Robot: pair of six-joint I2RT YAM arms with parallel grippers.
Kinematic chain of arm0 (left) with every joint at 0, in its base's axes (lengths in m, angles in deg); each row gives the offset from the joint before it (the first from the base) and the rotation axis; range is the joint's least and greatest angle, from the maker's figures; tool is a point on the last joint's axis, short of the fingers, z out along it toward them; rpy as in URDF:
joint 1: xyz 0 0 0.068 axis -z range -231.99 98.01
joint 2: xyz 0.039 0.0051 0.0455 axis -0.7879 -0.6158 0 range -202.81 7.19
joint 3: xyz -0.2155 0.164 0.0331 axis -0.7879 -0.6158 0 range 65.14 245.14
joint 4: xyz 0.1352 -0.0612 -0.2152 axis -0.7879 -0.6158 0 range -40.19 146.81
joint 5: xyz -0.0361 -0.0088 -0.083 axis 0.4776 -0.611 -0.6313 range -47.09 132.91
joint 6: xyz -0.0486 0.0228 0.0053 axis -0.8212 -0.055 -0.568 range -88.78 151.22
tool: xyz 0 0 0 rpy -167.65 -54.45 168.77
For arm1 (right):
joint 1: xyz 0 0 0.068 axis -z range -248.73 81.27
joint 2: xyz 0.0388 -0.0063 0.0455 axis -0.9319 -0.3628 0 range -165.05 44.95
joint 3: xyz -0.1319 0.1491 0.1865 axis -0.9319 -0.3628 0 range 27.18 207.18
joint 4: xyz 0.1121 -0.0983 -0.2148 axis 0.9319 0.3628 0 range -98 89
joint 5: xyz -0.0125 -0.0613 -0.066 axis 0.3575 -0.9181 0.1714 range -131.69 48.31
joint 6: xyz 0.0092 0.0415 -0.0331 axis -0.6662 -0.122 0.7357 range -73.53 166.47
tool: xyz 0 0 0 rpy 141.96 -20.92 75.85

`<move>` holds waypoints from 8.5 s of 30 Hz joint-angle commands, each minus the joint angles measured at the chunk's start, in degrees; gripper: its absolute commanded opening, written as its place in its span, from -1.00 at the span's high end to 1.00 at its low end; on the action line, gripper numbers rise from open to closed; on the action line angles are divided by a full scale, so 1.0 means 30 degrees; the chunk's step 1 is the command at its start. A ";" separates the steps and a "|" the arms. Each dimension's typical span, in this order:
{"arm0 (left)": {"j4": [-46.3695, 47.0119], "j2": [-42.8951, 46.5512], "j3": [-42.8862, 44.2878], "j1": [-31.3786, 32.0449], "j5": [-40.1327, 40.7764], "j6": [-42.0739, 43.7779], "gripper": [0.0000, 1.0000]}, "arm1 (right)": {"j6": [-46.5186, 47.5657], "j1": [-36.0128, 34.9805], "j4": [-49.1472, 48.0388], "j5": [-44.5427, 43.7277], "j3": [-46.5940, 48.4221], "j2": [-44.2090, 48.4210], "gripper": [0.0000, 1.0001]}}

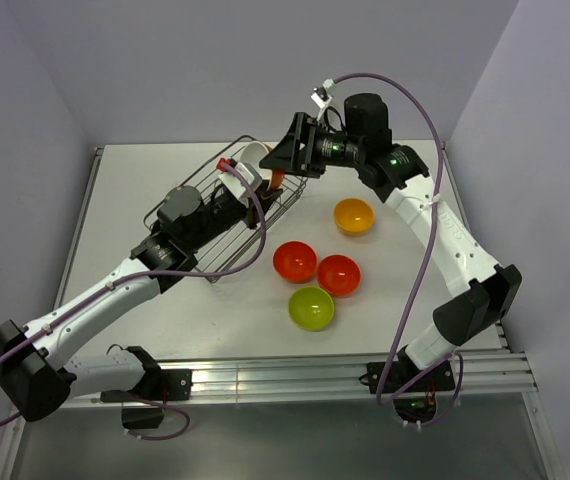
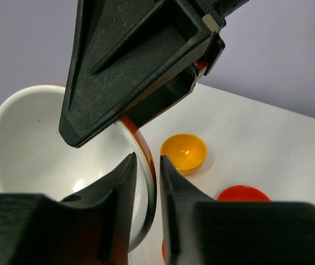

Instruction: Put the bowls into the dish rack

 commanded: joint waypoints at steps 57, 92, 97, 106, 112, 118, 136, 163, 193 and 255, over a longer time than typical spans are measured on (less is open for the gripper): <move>-0.4692 0.4953 -0.1350 -1.1616 -0.2181 -0.9896 -0.99 | 1.5315 0.0798 -0.5629 -0.4631 0.6557 -0.9821 1.00; -0.3983 0.6565 -0.2991 -1.2848 -0.2386 -0.9721 -0.99 | 2.3902 -0.1986 -0.7799 -0.8559 0.8199 -1.5242 1.00; -0.3808 0.6858 -0.3312 -1.2906 -0.2561 -0.9897 -0.99 | 2.4486 -0.2015 -0.7682 -0.8530 0.8141 -1.5388 1.00; -0.4012 0.7179 -0.3548 -1.2965 -0.2649 -0.9780 -0.99 | 2.6390 -0.2103 -0.7507 -0.8179 0.7584 -1.5330 1.00; -0.4101 0.7180 -0.3577 -1.2994 -0.2795 -0.9838 -0.99 | 2.6891 -0.2103 -0.7009 -0.8208 0.8255 -1.5915 1.00; -0.4130 0.7239 -0.3665 -1.2994 -0.2913 -0.9838 -0.99 | 2.6568 -0.2132 -0.6452 -0.7797 0.8023 -1.5799 1.00; -0.4275 0.7297 -0.3753 -1.3053 -0.3412 -0.9780 -0.99 | 2.6831 -0.2190 -0.5777 -0.8061 0.8756 -1.6677 0.68; -0.4159 0.7180 -0.3607 -1.3141 -0.4055 -0.9839 -0.99 | 2.5017 -0.2513 -0.6216 -0.7564 0.8492 -1.4687 -1.00; -0.7704 0.4868 -0.2170 -1.3111 -1.0205 -0.6587 -0.95 | 1.3385 0.2521 -0.0888 -0.1182 0.0124 -0.1568 -0.99; -1.3476 -1.1368 0.3250 0.3969 -0.1683 -0.6879 0.40 | 1.4292 1.2692 0.5912 -0.0151 -0.8441 0.6584 -0.93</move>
